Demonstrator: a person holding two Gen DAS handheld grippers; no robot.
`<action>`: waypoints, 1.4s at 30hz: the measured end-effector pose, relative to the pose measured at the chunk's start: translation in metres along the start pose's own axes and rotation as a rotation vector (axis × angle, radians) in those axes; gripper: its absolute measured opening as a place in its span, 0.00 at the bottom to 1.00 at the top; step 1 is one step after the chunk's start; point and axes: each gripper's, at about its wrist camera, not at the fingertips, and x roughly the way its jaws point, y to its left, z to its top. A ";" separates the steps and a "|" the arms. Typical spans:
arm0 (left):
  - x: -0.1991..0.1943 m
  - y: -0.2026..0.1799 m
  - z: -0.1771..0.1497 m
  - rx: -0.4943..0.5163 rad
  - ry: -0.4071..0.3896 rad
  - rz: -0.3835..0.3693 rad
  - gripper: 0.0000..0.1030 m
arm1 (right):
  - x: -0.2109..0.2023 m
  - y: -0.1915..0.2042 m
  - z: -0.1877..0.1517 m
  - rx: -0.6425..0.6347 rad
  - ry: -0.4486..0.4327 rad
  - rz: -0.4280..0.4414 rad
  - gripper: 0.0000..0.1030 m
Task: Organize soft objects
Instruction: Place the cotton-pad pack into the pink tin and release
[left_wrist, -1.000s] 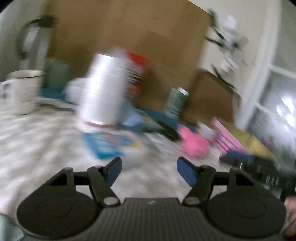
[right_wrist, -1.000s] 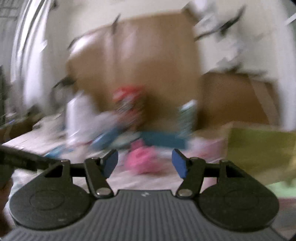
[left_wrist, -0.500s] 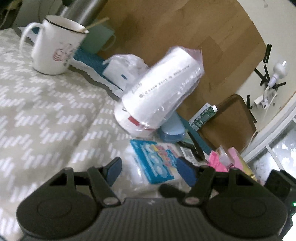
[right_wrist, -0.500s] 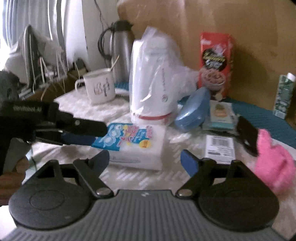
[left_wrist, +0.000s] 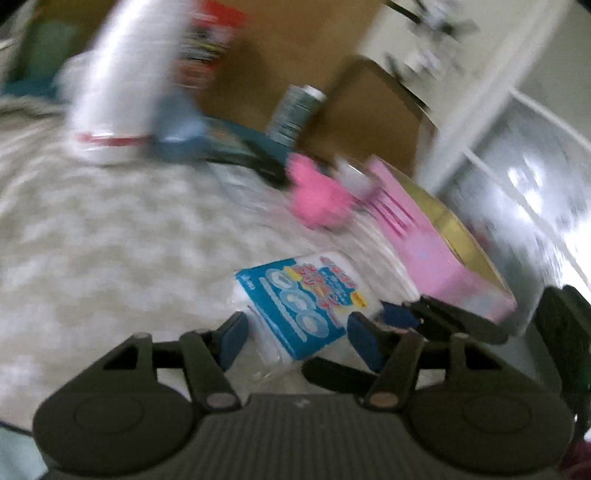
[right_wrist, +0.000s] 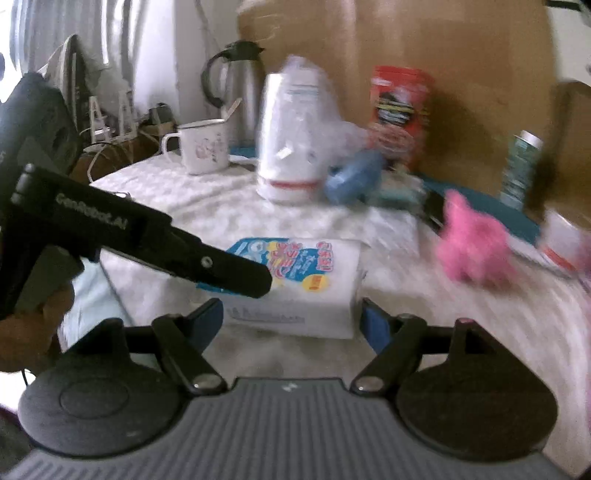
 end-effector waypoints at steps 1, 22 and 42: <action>0.005 -0.011 0.002 0.028 0.005 0.001 0.59 | -0.010 -0.006 -0.007 0.025 -0.014 -0.024 0.78; 0.183 -0.226 0.074 0.331 0.063 -0.254 0.66 | -0.151 -0.150 -0.032 0.217 -0.347 -0.606 0.77; 0.082 -0.125 0.061 0.222 -0.205 -0.041 0.78 | -0.167 -0.139 -0.037 0.234 -0.533 -0.748 0.50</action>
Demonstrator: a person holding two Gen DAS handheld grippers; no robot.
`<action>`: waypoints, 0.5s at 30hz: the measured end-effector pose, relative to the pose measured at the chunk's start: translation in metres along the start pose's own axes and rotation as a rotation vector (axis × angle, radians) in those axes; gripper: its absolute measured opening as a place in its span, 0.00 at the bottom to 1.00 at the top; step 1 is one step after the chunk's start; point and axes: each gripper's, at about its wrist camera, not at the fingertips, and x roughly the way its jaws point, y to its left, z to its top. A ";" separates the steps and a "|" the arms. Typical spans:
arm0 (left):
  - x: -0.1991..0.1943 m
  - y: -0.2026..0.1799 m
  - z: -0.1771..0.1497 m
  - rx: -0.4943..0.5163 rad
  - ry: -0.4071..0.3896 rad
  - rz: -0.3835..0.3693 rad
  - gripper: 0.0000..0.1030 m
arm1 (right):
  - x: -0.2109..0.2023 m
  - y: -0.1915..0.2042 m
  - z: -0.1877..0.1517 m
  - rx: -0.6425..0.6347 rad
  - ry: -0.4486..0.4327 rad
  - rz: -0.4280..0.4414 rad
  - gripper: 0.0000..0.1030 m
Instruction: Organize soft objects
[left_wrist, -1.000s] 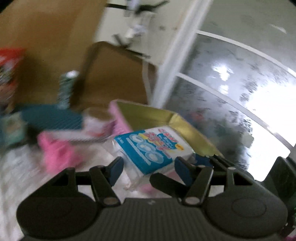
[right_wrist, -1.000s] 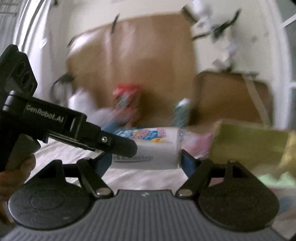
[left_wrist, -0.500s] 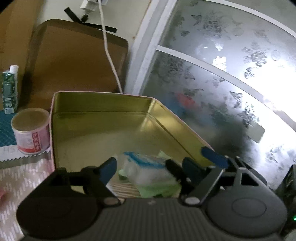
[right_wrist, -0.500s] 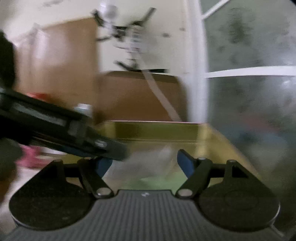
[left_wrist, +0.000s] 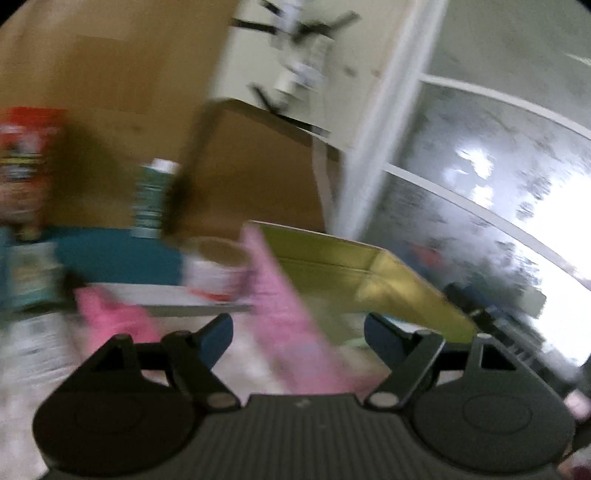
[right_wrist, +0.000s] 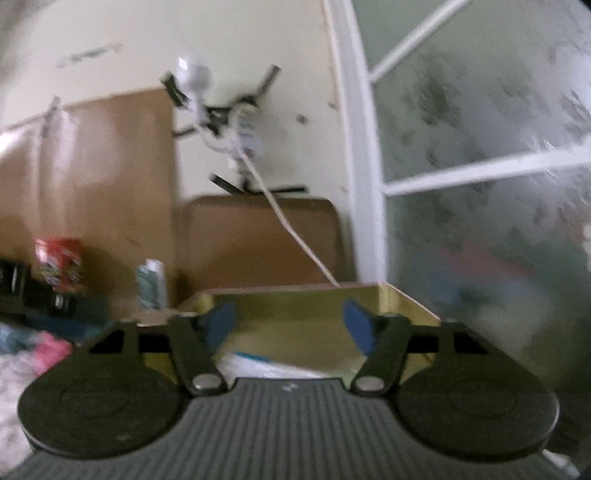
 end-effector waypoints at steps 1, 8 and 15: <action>-0.011 0.013 -0.005 -0.004 -0.010 0.046 0.78 | 0.001 0.007 0.003 0.005 -0.004 0.034 0.47; -0.056 0.103 -0.038 -0.026 -0.006 0.420 0.78 | 0.024 0.095 -0.005 0.026 0.165 0.380 0.40; -0.081 0.171 -0.043 -0.250 -0.078 0.403 0.78 | 0.086 0.197 -0.020 -0.087 0.369 0.610 0.40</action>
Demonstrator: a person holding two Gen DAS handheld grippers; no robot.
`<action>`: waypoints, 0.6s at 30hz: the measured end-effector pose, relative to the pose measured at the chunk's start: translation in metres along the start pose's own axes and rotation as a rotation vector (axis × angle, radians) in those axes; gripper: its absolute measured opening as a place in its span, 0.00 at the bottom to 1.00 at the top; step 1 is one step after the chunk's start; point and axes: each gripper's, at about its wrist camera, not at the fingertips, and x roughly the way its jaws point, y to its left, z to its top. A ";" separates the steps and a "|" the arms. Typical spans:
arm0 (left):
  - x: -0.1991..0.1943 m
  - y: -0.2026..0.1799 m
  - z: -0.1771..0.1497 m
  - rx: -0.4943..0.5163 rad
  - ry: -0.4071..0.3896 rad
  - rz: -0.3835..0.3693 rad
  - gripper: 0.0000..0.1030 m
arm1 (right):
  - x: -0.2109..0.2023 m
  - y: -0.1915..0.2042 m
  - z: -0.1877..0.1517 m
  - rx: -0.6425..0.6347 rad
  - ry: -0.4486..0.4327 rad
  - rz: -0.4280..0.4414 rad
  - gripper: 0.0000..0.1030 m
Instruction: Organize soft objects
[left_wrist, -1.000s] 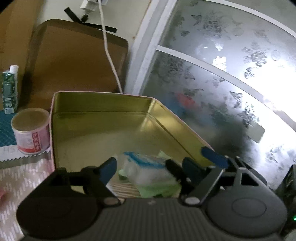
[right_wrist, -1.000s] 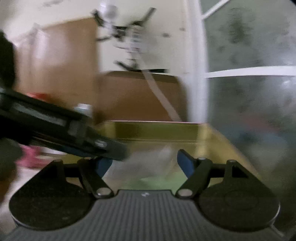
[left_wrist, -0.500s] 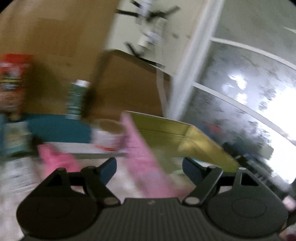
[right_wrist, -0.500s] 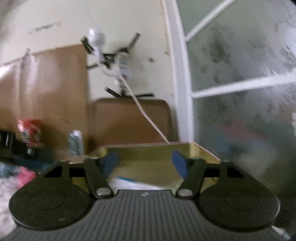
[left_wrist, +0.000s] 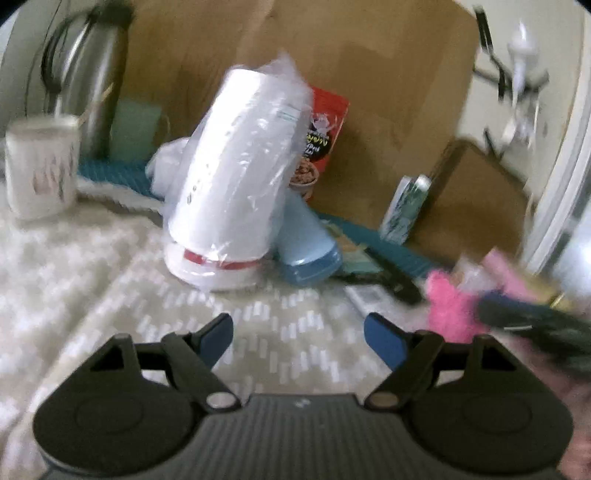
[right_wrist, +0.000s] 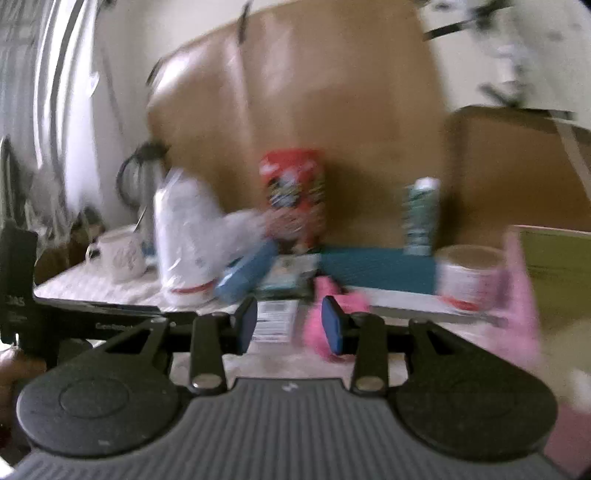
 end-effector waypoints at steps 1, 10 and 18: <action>0.000 0.002 0.001 -0.010 -0.007 -0.006 0.78 | 0.018 0.005 0.005 -0.028 0.026 0.000 0.40; -0.009 -0.005 -0.008 0.070 -0.064 -0.038 0.78 | 0.127 0.015 0.022 -0.143 0.203 -0.077 0.45; -0.009 -0.002 -0.006 0.048 -0.072 -0.057 0.78 | 0.150 0.006 0.023 -0.111 0.271 -0.066 0.43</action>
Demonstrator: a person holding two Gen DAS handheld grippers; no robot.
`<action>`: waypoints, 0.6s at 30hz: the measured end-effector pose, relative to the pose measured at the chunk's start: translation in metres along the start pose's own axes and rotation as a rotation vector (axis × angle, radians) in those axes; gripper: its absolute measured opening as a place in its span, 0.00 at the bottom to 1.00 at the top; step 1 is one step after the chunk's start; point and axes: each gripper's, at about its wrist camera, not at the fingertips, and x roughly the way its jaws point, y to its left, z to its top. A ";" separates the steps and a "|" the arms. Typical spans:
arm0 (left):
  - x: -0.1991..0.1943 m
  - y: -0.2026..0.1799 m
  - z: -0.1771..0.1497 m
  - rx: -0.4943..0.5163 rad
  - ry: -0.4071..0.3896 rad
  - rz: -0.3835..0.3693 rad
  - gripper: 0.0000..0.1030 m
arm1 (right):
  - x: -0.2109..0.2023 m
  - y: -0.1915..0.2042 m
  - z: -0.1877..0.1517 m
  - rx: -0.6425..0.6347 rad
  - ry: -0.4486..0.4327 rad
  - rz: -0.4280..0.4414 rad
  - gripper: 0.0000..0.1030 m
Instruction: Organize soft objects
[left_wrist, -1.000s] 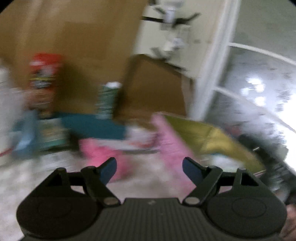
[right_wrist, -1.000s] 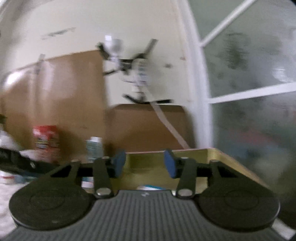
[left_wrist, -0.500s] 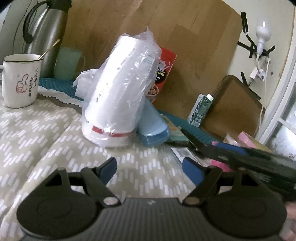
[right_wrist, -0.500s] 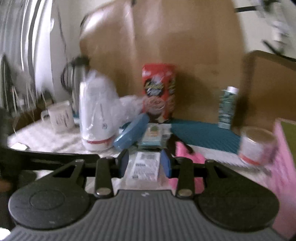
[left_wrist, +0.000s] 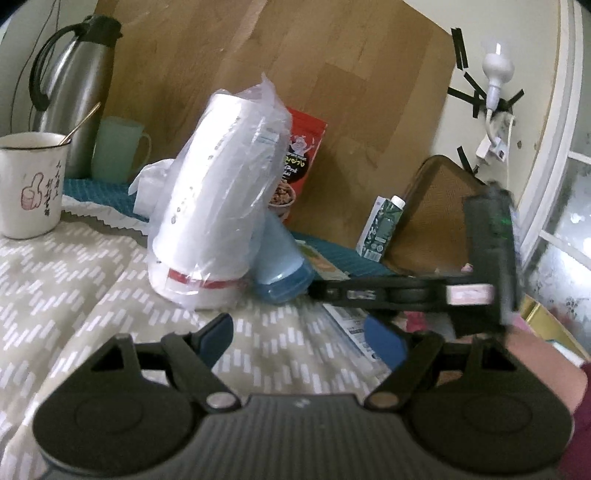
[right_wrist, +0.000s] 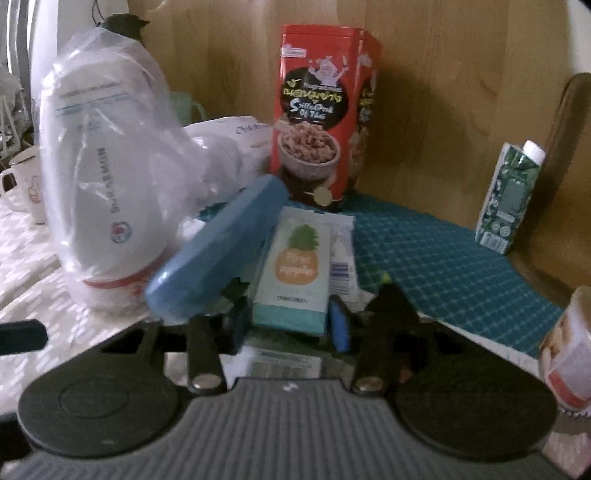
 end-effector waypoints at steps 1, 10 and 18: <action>0.001 0.001 0.000 -0.007 0.002 -0.001 0.78 | -0.007 -0.002 -0.002 0.021 -0.006 0.004 0.43; 0.005 0.008 0.003 -0.036 0.047 -0.059 0.78 | -0.117 0.028 -0.057 -0.048 -0.081 0.131 0.43; 0.002 -0.013 -0.006 -0.009 0.148 -0.171 0.77 | -0.185 0.037 -0.137 -0.104 -0.028 0.140 0.44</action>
